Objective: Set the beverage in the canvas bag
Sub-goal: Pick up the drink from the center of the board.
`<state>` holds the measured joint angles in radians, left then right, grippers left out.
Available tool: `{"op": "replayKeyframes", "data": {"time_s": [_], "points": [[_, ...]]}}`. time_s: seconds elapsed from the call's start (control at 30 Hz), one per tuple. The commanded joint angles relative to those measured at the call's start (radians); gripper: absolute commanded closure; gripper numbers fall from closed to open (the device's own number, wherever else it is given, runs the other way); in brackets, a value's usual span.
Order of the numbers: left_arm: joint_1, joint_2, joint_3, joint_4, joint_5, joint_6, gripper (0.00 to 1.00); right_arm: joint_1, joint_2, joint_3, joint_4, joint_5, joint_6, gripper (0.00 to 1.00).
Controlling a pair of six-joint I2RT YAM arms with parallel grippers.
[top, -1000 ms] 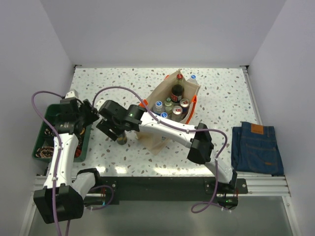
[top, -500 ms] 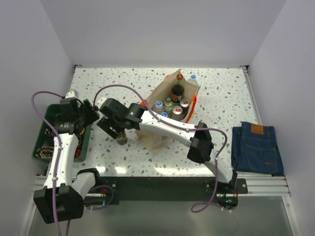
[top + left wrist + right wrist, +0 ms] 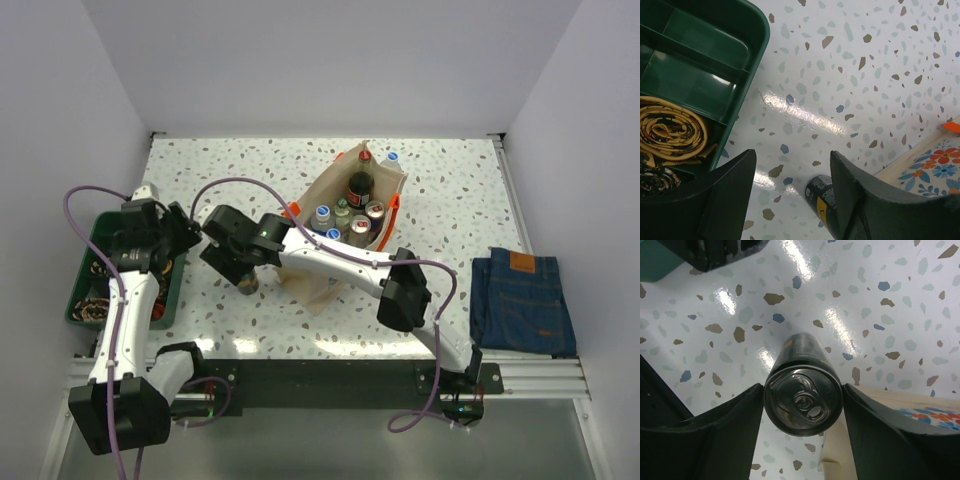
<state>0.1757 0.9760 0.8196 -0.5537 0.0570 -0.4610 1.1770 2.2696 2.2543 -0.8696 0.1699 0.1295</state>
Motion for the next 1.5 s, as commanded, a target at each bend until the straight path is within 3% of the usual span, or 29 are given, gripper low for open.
{"op": "replayKeyframes", "data": {"time_s": [0.0, 0.17, 0.2, 0.27, 0.3, 0.33, 0.83, 1.47], "points": [[0.008, -0.014, -0.011, 0.044, 0.014, -0.007, 0.34, -0.004, 0.005, 0.004, 0.007, -0.001, 0.016, 0.37], [0.008, -0.017, -0.011, 0.044, 0.017, -0.005, 0.34, -0.004, 0.016, 0.008, -0.008, -0.006, 0.024, 0.53], [0.008, -0.017, -0.014, 0.044, 0.017, -0.005, 0.34, -0.004, 0.016, 0.008, -0.009, -0.007, 0.024, 0.66], [0.008, -0.020, -0.014, 0.044, 0.020, -0.005, 0.34, -0.004, 0.011, 0.010, -0.011, -0.004, 0.022, 0.81], [0.007, -0.020, -0.014, 0.044, 0.020, -0.005, 0.34, -0.004, 0.007, 0.010, -0.012, -0.004, 0.024, 0.96], [0.008, -0.020, -0.016, 0.046, 0.021, -0.005, 0.34, -0.004, 0.004, 0.010, -0.012, -0.003, 0.025, 1.00], [0.007, -0.034, -0.037, 0.101, 0.213, 0.041, 0.34, -0.002, -0.128, 0.119, -0.069, -0.003, 0.078, 1.00], [-0.012, -0.011, -0.013, 0.132, 0.297, 0.062, 0.34, 0.006, -0.301, 0.180, -0.052, 0.037, 0.088, 1.00]]}}
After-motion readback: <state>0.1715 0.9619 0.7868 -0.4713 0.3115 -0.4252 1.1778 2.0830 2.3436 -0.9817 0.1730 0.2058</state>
